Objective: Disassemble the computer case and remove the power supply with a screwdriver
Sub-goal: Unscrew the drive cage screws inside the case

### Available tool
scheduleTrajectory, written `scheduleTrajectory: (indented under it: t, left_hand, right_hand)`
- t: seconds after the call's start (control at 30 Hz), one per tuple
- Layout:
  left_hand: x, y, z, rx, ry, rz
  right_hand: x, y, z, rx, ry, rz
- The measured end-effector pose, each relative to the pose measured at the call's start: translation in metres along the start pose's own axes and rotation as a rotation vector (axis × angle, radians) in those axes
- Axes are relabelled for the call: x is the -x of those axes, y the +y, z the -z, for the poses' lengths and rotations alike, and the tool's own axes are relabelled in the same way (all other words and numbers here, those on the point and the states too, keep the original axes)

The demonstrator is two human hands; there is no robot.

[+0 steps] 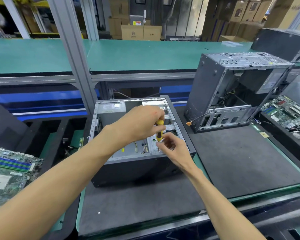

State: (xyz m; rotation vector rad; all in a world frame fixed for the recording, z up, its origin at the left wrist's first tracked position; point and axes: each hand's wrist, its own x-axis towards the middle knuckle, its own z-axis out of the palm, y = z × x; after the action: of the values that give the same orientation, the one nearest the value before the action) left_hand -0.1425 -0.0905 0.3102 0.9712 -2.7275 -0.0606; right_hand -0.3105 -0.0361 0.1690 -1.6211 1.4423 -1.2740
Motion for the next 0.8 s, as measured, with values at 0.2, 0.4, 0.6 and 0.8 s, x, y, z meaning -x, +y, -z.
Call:
scheduleTrajectory:
  t: [0.2,0.4,0.6,0.8]
  left_hand:
    - [-0.001,0.001,-0.007,-0.192,0.079,0.117]
    - [0.007,0.002,-0.001,0.261,-0.006,-0.090]
    - [-0.005,0.002,0.002,0.109,0.024,-0.022]
    - [-0.010,0.002,-0.004,0.152,0.021,-0.059]
  right_hand:
    - [0.000,-0.001,-0.001,-0.032,0.011,0.022]
    - [0.000,-0.001,-0.001,-0.036,0.029,0.002]
    - [-0.001,-0.005,0.002,-0.040,-0.003,-0.016]
    - [-0.001,-0.004,0.001,-0.082,0.024,-0.031]
